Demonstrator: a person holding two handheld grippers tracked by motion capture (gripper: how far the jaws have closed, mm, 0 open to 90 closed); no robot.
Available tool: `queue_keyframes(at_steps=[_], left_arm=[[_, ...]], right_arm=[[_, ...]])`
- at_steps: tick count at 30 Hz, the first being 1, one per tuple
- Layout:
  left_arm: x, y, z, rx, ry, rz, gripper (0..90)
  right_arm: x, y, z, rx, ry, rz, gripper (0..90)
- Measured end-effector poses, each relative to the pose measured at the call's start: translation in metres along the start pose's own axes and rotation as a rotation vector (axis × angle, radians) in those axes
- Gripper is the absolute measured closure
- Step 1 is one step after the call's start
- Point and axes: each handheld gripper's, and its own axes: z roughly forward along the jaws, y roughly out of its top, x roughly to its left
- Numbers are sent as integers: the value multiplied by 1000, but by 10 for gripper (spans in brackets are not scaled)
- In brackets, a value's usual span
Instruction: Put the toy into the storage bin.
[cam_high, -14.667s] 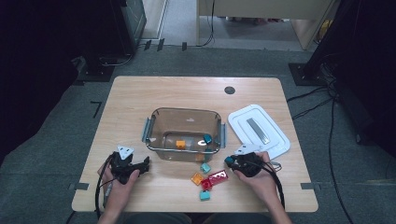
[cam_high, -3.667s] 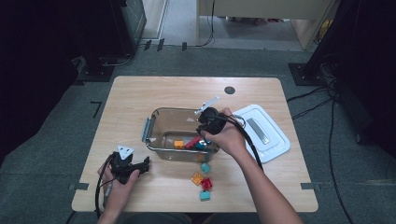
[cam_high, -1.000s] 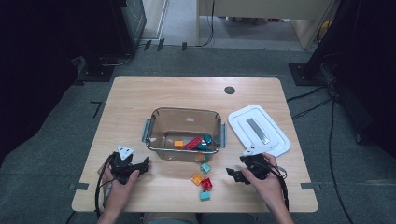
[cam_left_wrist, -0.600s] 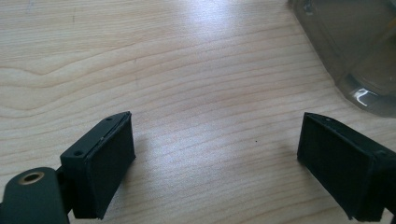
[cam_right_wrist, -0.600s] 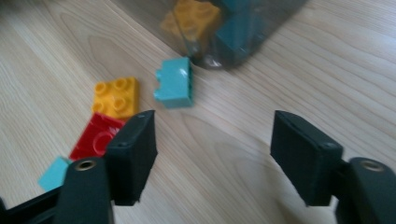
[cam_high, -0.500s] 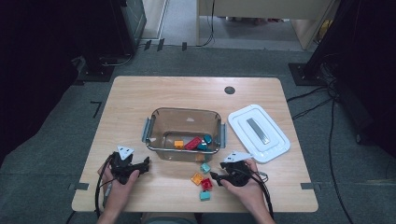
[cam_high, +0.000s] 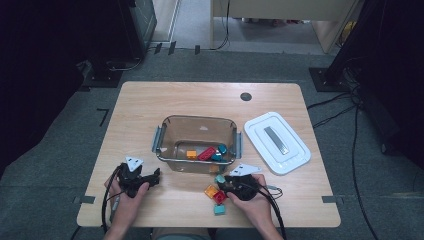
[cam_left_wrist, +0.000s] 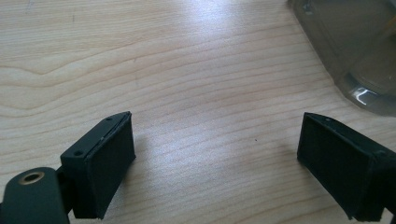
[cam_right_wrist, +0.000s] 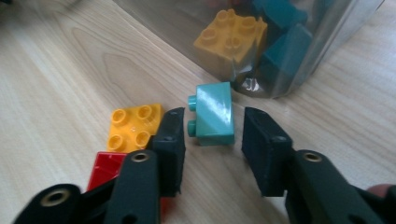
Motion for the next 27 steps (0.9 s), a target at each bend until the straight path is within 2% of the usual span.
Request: queue_keyframes(at_steps=[2,3,7,9,14,17,19,22,27], left_arm=[[0,0,0,0,0,1,108],[0,0,0,0,-1,1,108],[0,0,0,0,-1,1,108],[0,0,0,0,-1,1,107],[0,0,0,0,-1,1,108],[0,0,0,1,-1,1,108],[0,0,0,0,-1,1,108],[0,0,0,1,-1,1,107],[0,0,0,0,-1,1,108]], right_arm=[[2,0,0,5,-4,-23,672],[2,0,-1,8,3,-30,720],[-1,-1,-9,17,8,-40,730],[-6,-5,-16,20,-5,-38,730],[-26,-15,-38,19,-49,-13,730],[-40,-22,-52,20,-108,-4,730],[-49,-27,-62,14,-123,19,730],[-59,-33,-72,26,-177,20,728],[-68,-39,-78,34,-162,66,650]])
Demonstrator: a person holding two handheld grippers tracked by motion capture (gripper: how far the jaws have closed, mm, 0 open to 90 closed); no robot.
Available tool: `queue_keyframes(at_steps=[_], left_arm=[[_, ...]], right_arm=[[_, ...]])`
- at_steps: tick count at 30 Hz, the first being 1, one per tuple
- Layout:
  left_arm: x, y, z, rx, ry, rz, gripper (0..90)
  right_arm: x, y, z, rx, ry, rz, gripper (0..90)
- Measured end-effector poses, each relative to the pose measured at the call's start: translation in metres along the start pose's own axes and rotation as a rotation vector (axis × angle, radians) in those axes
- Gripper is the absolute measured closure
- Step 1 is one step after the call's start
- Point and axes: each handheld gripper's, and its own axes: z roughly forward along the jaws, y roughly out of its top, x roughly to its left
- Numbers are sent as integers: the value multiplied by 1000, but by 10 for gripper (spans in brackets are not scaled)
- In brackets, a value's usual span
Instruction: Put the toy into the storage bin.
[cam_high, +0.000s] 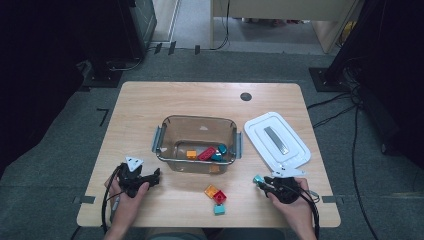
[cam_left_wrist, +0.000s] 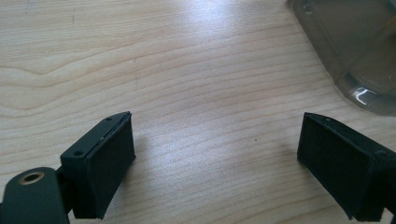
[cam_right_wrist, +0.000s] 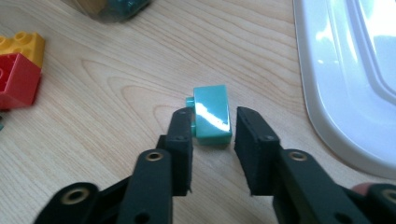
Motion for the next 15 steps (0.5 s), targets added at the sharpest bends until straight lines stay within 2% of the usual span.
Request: queue_keyframes(at_steps=[5,7,10,15], left_arm=[[0,0,0,0,0,0,108],[0,0,0,0,0,0,108],[0,0,0,0,0,0,108],[0,0,0,0,1,0,108]], right_arm=[[3,3,6,0,7,-13,587],[4,3,11,14,-8,-29,596],[6,4,15,16,-30,-47,661],[2,5,14,11,-48,-31,678]])
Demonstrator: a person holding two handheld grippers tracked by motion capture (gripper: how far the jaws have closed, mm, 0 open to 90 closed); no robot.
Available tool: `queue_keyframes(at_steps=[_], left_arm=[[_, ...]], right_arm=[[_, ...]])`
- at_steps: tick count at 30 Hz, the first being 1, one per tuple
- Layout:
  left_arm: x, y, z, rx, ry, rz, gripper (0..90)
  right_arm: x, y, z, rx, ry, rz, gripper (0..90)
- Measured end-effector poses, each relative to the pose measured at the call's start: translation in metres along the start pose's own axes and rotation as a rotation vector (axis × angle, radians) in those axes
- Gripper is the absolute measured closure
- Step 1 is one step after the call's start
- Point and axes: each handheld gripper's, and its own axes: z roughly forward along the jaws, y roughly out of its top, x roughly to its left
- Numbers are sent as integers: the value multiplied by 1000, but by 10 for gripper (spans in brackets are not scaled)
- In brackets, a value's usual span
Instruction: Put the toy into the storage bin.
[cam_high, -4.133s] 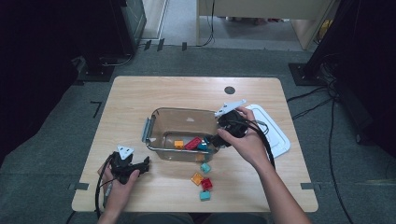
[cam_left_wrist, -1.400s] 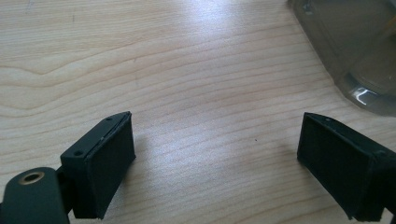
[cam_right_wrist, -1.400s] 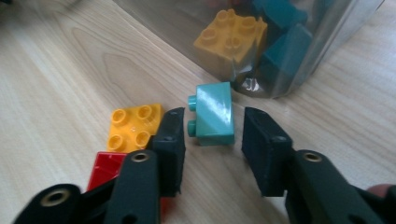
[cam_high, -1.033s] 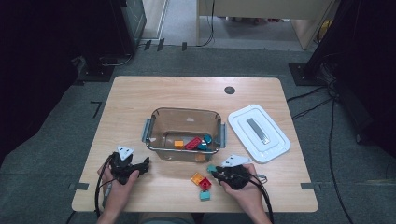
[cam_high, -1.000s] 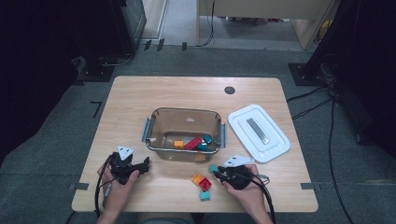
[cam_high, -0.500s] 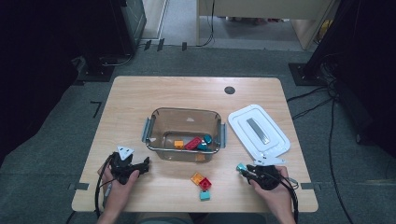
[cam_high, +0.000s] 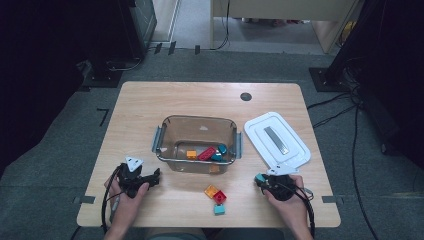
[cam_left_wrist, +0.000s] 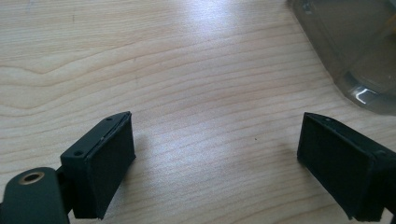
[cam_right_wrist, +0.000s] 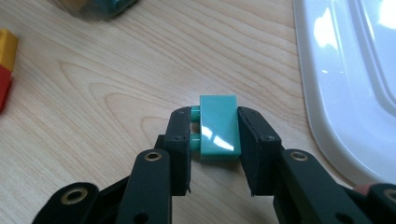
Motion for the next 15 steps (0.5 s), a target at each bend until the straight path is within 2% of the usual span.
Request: queue_keyframes(at_steps=[5,15], left_arm=[[0,0,0,0,0,0,108],[0,0,0,0,0,0,108]], right_arm=[[-4,7,-5,-11,12,4,678],[-10,35,-17,-27,41,-5,679]])
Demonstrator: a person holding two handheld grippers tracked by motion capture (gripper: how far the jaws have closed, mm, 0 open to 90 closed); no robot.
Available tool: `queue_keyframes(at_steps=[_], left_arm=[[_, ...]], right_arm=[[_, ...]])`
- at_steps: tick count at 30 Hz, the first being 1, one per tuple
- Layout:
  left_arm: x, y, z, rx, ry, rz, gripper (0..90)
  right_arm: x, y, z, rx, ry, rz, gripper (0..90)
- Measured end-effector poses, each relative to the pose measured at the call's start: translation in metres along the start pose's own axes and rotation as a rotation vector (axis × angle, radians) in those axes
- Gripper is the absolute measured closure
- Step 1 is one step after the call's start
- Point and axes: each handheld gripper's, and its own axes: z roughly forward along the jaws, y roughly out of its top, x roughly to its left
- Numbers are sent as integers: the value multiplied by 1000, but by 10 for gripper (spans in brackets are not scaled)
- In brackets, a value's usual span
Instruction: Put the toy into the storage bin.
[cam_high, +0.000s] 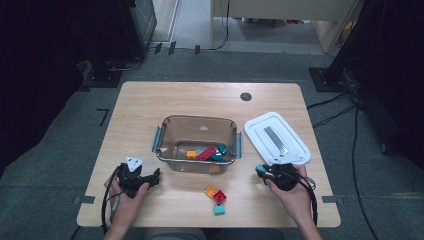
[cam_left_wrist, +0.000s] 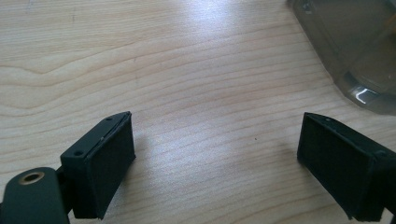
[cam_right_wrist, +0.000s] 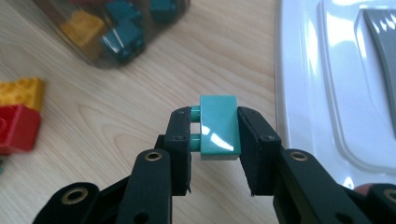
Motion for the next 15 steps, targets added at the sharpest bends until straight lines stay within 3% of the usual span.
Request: queue_keyframes(at_steps=[15], left_arm=[[0,0,0,-1,0,-1,108]], right_arm=[[-7,50,-19,-22,18,-4,679]])
